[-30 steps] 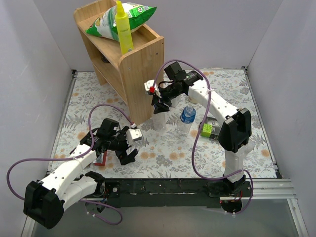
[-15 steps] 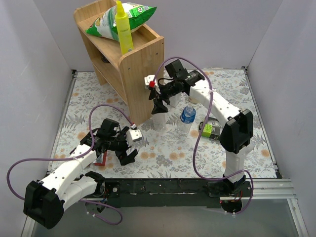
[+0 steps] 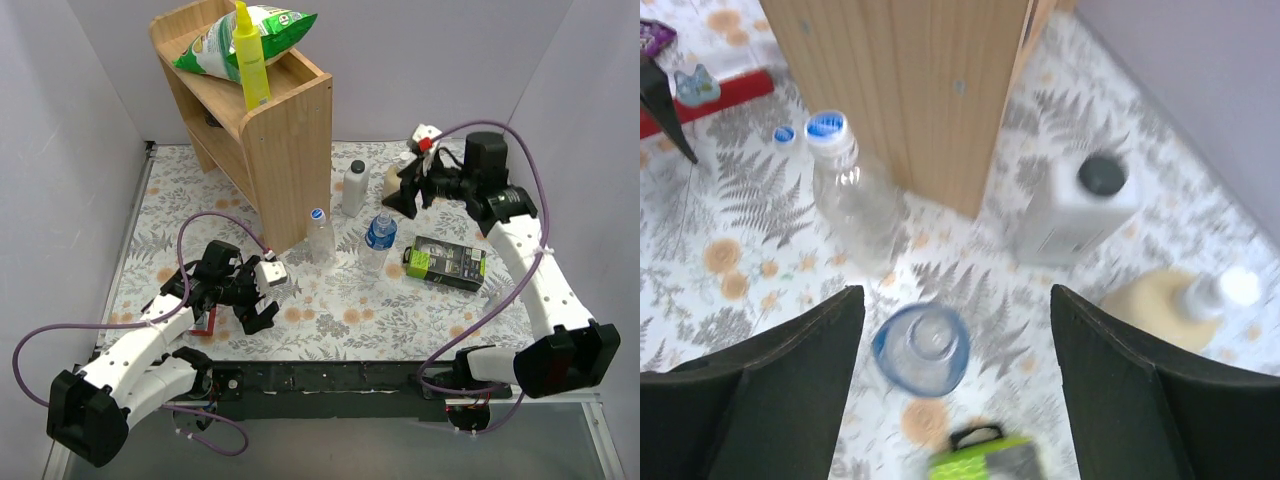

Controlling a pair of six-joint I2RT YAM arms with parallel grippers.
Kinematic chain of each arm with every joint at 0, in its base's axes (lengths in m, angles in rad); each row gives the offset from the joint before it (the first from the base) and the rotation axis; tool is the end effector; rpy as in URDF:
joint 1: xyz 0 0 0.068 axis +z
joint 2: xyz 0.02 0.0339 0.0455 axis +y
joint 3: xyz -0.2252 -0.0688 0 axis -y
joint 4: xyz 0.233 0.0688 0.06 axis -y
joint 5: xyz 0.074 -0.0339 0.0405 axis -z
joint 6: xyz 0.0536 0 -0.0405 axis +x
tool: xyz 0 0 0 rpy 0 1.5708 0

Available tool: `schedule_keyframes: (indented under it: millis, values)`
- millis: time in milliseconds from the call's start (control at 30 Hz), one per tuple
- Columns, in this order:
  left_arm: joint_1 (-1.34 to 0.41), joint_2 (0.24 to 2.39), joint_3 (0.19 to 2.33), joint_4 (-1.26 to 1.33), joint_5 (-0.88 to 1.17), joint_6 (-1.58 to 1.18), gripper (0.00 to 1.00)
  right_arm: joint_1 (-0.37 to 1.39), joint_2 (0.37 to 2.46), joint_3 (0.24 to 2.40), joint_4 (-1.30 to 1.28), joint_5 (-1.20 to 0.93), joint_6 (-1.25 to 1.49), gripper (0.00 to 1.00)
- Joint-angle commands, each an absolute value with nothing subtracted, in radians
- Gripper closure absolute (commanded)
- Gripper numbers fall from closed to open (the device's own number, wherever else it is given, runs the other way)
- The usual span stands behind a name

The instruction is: Screw on the bottle caps

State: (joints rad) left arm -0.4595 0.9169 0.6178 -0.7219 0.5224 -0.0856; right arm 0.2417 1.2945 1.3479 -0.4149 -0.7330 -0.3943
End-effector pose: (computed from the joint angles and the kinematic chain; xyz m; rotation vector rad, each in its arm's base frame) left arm 0.1551 -0.1066 0.1782 0.6809 2.5370 -0.8732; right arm 0.2774 0.1053 0.3622 -1.0257 1.5750 0.5996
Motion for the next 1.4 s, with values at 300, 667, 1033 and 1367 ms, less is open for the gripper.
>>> schedule_keyframes:
  millis: [300, 667, 1033, 1367]
  values:
    - [-0.449, 0.942, 0.667, -0.738, 0.557, -0.092, 0.02, 0.227, 1.293, 1.051, -0.126, -0.715, -0.356, 0.18]
    - [-0.44, 0.942, 0.808, -0.764, 0.66, -0.101, 0.02, 0.248, 1.336, 1.037, -0.196, -0.848, -0.431, 0.69]
    - [-0.44, 1.022, 1.11, -0.686, 0.807, -0.212, 0.02, 0.523, 1.288, 1.549, -0.757, -1.068, -0.562, 0.9]
    - [-0.442, 1.137, 1.302, -0.614, 0.925, -0.351, 0.02, 0.617, 1.508, 1.819, -0.477, -1.066, -0.27, 0.92]
